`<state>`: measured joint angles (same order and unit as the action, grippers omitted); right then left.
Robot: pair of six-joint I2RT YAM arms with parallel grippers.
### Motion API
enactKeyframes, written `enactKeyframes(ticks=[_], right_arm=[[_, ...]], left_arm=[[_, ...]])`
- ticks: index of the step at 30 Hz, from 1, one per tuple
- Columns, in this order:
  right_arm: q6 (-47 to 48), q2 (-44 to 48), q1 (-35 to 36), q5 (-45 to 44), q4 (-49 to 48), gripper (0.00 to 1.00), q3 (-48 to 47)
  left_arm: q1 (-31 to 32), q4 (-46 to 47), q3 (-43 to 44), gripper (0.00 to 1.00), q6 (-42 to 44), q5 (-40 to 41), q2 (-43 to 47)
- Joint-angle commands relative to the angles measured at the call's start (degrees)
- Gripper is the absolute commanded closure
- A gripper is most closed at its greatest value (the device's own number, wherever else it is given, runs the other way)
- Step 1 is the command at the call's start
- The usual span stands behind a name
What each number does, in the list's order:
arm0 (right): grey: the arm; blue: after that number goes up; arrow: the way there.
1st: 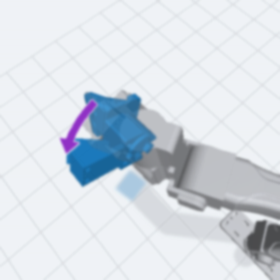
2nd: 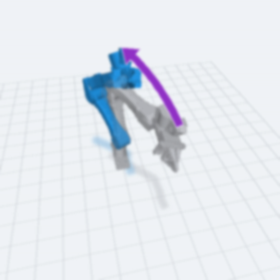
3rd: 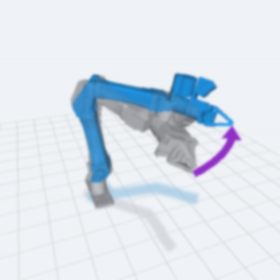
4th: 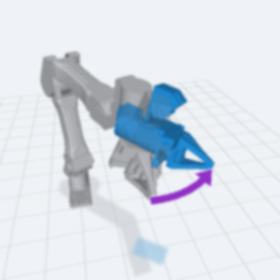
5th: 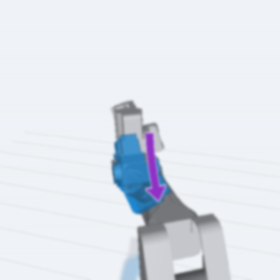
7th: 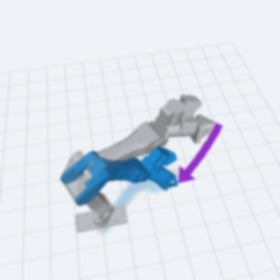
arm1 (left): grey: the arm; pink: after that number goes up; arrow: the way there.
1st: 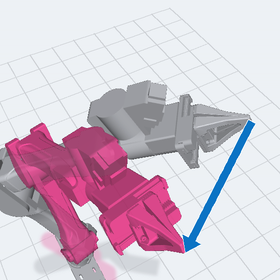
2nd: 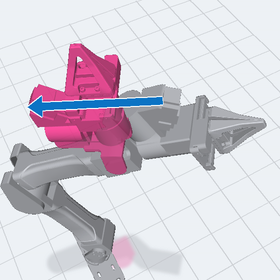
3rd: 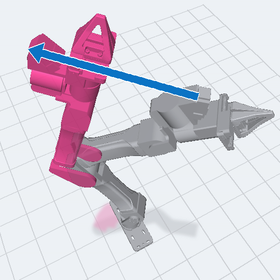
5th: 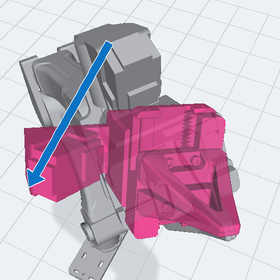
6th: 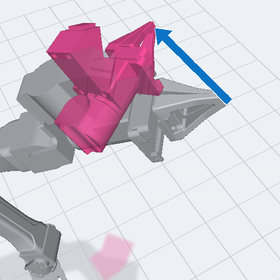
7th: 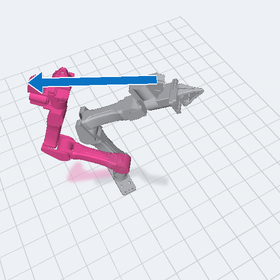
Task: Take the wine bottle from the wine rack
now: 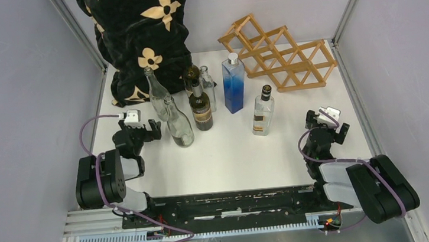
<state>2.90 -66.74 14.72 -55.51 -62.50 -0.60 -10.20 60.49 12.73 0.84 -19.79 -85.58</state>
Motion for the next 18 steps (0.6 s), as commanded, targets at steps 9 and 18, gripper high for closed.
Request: enactKeyframes(ticks=[9,18], right_arm=[[8.88,-8.09,-1.12,18.47,-18.83,0.02,7.01],[7.87,-11.74,-4.77,27.17,-20.78,0.02,6.92]], left_arm=[[8.59,12.39,-1.13,0.0,1.23,16.42,-3.24],[8.26,7.49,1.27,0.0,-0.5,20.67,-2.96]])
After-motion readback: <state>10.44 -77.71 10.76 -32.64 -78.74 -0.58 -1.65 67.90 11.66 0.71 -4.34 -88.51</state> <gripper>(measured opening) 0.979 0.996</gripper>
